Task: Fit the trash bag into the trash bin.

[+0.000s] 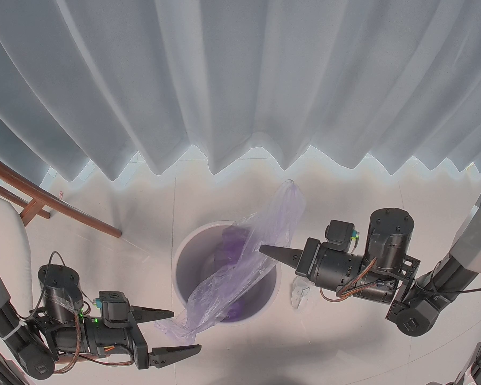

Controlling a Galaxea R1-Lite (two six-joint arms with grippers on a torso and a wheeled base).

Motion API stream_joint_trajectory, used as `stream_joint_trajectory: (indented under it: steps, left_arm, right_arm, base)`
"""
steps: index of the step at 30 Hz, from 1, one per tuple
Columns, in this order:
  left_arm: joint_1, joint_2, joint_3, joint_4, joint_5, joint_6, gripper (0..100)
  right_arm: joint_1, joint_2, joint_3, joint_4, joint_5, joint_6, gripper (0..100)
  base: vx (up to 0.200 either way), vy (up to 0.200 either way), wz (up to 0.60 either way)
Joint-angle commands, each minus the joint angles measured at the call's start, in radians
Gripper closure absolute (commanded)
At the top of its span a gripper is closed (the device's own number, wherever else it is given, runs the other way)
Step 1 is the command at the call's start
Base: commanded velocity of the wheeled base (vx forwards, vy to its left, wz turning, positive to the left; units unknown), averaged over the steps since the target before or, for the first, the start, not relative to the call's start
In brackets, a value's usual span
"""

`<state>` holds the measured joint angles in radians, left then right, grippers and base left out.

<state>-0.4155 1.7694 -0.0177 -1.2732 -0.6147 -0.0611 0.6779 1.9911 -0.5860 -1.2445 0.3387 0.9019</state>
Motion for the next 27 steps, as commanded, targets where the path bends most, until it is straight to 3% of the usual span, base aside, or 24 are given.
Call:
stream_joint_trajectory:
  steps: [1, 3, 4, 20, 25, 27]
  left_arm:
    - [-0.008, 0.032, 0.018, -0.005, 0.006, 0.000, 0]
    - [-0.008, 0.038, 0.018, -0.006, 0.006, 0.001, 0]
    - [-0.008, 0.038, 0.018, -0.006, 0.006, 0.001, 100]
    - [-0.003, 0.073, 0.018, -0.087, 0.052, -0.005, 100]
    - [0.037, 0.107, 0.018, -0.273, 0.067, -0.114, 100]
    - [0.037, 0.104, 0.005, -0.275, 0.070, -0.161, 100]
  right_arm:
    - [0.005, 0.000, 0.002, -0.001, 0.000, 0.000, 100]
    - [0.006, 0.000, 0.002, -0.001, 0.000, 0.000, 100]
    - [0.006, 0.000, 0.002, -0.001, 0.000, 0.000, 100]
    - [0.017, -0.029, 0.005, 0.003, 0.000, 0.000, 100]
    - [0.011, -0.048, -0.003, 0.007, 0.000, 0.000, 100]
    - [0.011, -0.055, -0.006, 0.016, 0.000, 0.000, 100]
  base:
    - [0.000, 0.000, 0.00]
    - [0.000, 0.000, 0.00]
    - [0.000, 0.000, 0.00]
    - [0.000, 0.000, 0.00]
    - [0.000, 0.000, 0.00]
    - [0.000, 0.000, 0.00]
